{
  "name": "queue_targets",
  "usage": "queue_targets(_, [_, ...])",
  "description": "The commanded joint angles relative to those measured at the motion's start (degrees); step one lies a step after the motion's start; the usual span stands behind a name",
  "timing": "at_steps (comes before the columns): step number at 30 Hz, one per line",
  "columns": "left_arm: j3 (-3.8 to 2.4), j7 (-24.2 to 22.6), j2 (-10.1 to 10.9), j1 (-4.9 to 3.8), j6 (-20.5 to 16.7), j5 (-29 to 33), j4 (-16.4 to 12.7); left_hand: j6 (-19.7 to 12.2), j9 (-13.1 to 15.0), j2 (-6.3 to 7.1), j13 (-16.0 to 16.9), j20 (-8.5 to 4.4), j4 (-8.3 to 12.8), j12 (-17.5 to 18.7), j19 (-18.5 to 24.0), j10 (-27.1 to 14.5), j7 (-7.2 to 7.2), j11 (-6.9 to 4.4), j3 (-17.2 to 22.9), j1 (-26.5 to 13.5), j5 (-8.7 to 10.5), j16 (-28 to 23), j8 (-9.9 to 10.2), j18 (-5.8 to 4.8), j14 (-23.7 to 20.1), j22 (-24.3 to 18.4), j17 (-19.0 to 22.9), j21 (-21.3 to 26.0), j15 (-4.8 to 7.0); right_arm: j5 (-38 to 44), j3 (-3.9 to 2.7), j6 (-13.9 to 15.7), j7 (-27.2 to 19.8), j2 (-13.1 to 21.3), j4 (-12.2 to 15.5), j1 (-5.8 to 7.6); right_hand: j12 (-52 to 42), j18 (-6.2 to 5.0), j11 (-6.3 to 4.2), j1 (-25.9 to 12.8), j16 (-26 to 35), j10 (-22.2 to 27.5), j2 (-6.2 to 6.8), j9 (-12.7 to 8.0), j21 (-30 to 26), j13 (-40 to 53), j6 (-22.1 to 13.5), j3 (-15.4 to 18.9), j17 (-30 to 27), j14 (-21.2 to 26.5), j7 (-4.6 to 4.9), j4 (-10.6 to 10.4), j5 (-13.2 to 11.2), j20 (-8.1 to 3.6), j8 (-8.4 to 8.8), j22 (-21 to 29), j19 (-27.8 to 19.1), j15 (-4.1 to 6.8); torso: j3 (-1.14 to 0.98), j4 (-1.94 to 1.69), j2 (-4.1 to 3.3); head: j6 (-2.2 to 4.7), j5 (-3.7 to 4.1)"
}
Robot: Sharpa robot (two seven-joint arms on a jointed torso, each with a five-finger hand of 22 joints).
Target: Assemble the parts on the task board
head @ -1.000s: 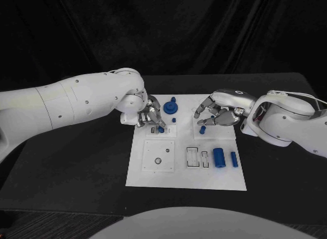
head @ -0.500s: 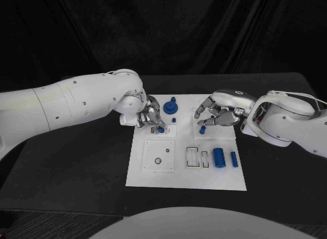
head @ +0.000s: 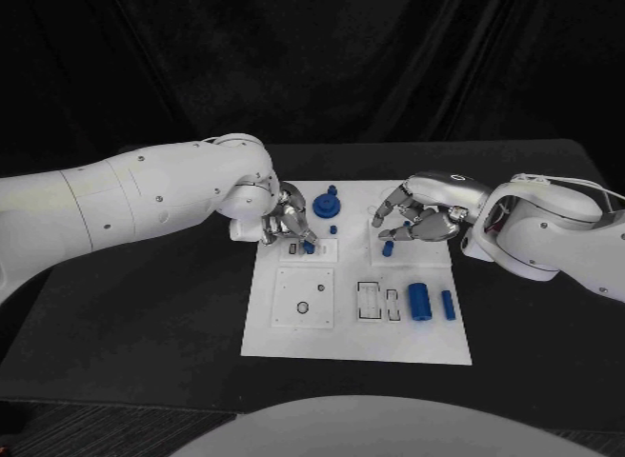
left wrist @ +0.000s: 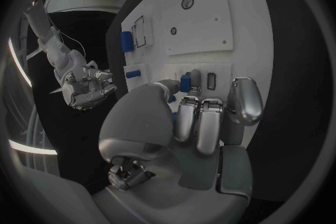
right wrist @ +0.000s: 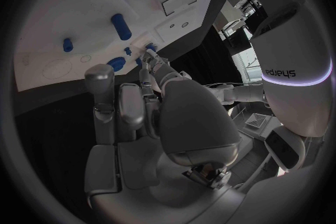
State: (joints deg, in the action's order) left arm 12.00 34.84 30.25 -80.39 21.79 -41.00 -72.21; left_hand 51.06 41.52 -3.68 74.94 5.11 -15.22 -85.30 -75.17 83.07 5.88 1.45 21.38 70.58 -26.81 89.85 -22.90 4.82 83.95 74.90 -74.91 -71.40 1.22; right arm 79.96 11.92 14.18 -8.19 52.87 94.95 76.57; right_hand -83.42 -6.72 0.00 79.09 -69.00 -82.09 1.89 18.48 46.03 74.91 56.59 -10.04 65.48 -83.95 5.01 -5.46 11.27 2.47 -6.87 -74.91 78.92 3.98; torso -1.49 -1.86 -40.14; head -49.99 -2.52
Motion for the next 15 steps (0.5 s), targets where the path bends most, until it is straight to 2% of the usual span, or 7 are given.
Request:
queue_targets(1, [0.11, -0.3, -0.1, 0.32, 0.2, -0.2, 0.2, -0.1, 0.0, -0.51, 8.7, 0.01, 11.2, 0.4, 0.5, -0.6, -0.37, 0.03, 10.8, -0.1, -0.10, 0.1, 0.4, 0.12, 6.0, 8.5, -15.1, 0.2, -0.02, 0.2, -0.04, -0.3, 0.9, -0.1, 0.0, -0.16, 0.3, -0.48, 0.00, -0.1, 0.3, 0.4, -0.25, 0.0, -0.2, 2.9, 0.1, 0.0, -0.1, -0.1, 0.22, -0.4, 0.2, 0.11, -0.16, -5.2, -0.5, -0.29, 0.01, -0.01, -0.01, -0.01, -0.10])
queue_targets(5, [0.12, -0.1, -0.2, 0.32, 0.7, -0.2, 0.2, -0.4, -0.1, -0.36, 8.2, 0.10, 11.5, 0.9, 1.0, -1.3, -0.18, 0.19, 10.9, -0.4, 0.23, -0.1, 1.2, 0.25, 5.5, 8.3, -14.5, 0.9, -0.13, 0.2, -0.04, -0.3, 0.9, -0.1, -0.1, -0.19, 0.3, -0.48, 0.00, -0.1, 0.3, 0.4, -0.25, 0.0, -0.2, 2.9, 0.1, 0.0, -0.1, -0.1, 0.22, -0.4, 0.2, 0.11, -0.16, -5.2, -0.5, -0.29, -0.07, 0.05, 0.01, -0.01, -0.16])
queue_targets(7, [0.12, -0.1, -0.2, 0.32, 0.8, -0.2, 0.2, -1.0, -0.7, -0.24, 7.7, 0.36, 11.5, 1.4, 1.5, -1.9, 0.15, 0.56, 10.6, -1.2, 1.61, -0.3, 2.6, 0.31, 5.0, 8.1, -14.0, 1.5, -0.38, 0.2, -0.04, -0.3, 0.9, -0.2, -0.1, -0.21, 0.3, -0.48, 0.00, -0.1, 0.3, 0.4, -0.25, 0.0, -0.2, 2.9, 0.1, 0.0, -0.1, -0.1, 0.22, -0.4, 0.2, 0.11, -0.16, -5.2, -0.5, -0.29, -0.07, 0.01, -0.02, -0.01, -0.15])
queue_targets(8, [0.12, 0.0, -0.2, 0.32, 0.9, -0.2, 0.2, -1.1, -1.0, -0.13, 7.5, 0.49, 11.5, 1.5, 1.8, -2.1, 0.29, 0.68, 10.3, -1.6, 2.89, -0.4, 3.3, 0.40, 4.8, 8.0, -13.8, 1.9, -0.54, 0.2, -0.04, -0.3, 0.9, -0.2, -0.1, -0.21, 0.3, -0.48, 0.00, -0.1, 0.3, 0.4, -0.25, 0.0, -0.2, 2.9, 0.1, 0.0, -0.1, -0.1, 0.22, -0.4, 0.2, 0.11, -0.16, -5.2, -0.5, -0.29, -0.07, -0.01, -0.03, -0.01, -0.18])
queue_targets(11, [0.12, 0.1, -0.2, 0.32, 1.2, -0.2, 0.2, -1.0, -1.2, 0.09, 7.2, 0.59, 11.8, 1.8, 2.2, -2.6, 0.38, 0.75, 9.9, -1.9, 3.94, -0.5, 3.9, 0.52, 4.5, 7.8, -13.5, 2.5, -0.68, 0.2, -0.04, -0.3, 0.9, -0.2, -0.1, -0.23, 0.3, -0.48, 0.00, -0.1, 0.3, 0.4, -0.25, 0.0, -0.2, 2.9, 0.1, 0.0, -0.1, -0.1, 0.22, -0.4, 0.2, 0.11, -0.16, -5.2, -0.5, -0.29, -0.07, -0.01, -0.03, -0.01, -0.20])
queue_targets(15, [0.12, 0.4, -0.2, 0.32, 1.7, -0.2, 0.2, -0.9, -1.2, 0.19, 7.1, 0.65, 12.3, 1.9, 2.3, -2.8, 0.37, 0.75, 10.0, -1.8, 4.06, -0.6, 4.2, 0.58, 4.5, 7.8, -13.4, 2.7, -0.71, 0.2, -0.04, -0.4, 0.9, -0.2, -0.1, -0.24, 0.3, -0.52, 0.07, -0.1, 0.4, 0.4, -0.26, 0.1, -0.5, 2.9, 0.1, -0.1, -0.2, 0.0, 0.25, -0.4, 0.2, 0.15, -0.19, -5.2, -0.5, -0.34, -0.04, 0.01, -0.06, -0.01, -0.30])
